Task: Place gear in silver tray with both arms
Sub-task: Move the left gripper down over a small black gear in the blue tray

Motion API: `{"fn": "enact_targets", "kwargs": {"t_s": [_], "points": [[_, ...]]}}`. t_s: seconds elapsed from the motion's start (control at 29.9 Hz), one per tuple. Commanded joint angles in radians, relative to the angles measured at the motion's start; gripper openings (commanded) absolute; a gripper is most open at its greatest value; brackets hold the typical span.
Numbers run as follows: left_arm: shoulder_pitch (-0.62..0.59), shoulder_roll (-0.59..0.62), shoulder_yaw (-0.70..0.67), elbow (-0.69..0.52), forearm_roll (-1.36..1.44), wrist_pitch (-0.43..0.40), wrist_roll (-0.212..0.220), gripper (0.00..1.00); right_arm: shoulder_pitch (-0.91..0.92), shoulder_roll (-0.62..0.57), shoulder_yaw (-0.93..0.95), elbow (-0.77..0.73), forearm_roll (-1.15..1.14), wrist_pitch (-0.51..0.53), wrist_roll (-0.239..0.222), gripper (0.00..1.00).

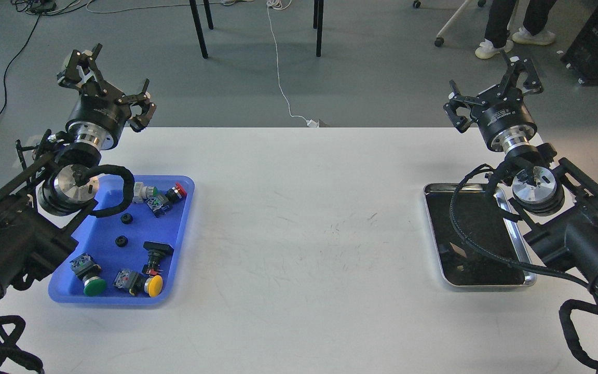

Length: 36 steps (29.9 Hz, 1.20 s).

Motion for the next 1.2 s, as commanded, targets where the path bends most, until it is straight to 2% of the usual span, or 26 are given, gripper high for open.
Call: {"fn": "enact_targets", "kwargs": {"t_s": [0.0,0.2,0.33,0.47,0.57,0.87,0.97,1.1,1.17], "points": [[0.0,-0.005,0.008,0.0,0.011,0.006,0.002,0.98,0.001,0.0,0.0,0.0,0.0,0.0,0.0,0.99],[-0.003,0.009,0.008,0.0,0.013,0.021,0.004,0.98,0.001,0.0,0.002,0.0,0.0,0.0,0.0,0.99],[-0.003,0.068,0.01,-0.026,0.023,-0.014,0.008,0.98,0.002,0.0,-0.001,0.005,0.0,0.0,0.0,0.99],[0.013,0.205,0.017,-0.164,0.08,-0.051,0.045,0.98,0.004,0.0,-0.005,0.005,-0.002,0.005,0.0,0.99],[0.017,0.321,0.078,-0.253,0.18,-0.053,0.047,0.98,0.006,-0.002,-0.005,0.005,-0.002,0.008,0.0,0.99],[0.059,0.547,0.137,-0.518,0.707,-0.102,0.037,0.98,0.007,-0.005,-0.006,0.005,-0.002,0.009,0.0,0.99],[0.092,0.556,0.138,-0.541,0.917,-0.094,0.016,0.98,0.009,-0.008,-0.006,0.006,-0.003,0.009,0.0,0.99],[0.135,0.561,0.138,-0.554,1.271,-0.076,-0.041,0.97,0.012,-0.012,-0.009,0.022,-0.003,0.008,-0.002,0.99],[0.156,0.559,0.138,-0.558,1.429,-0.042,-0.044,0.97,0.013,-0.015,-0.011,0.026,-0.003,0.008,-0.002,0.99]]}}
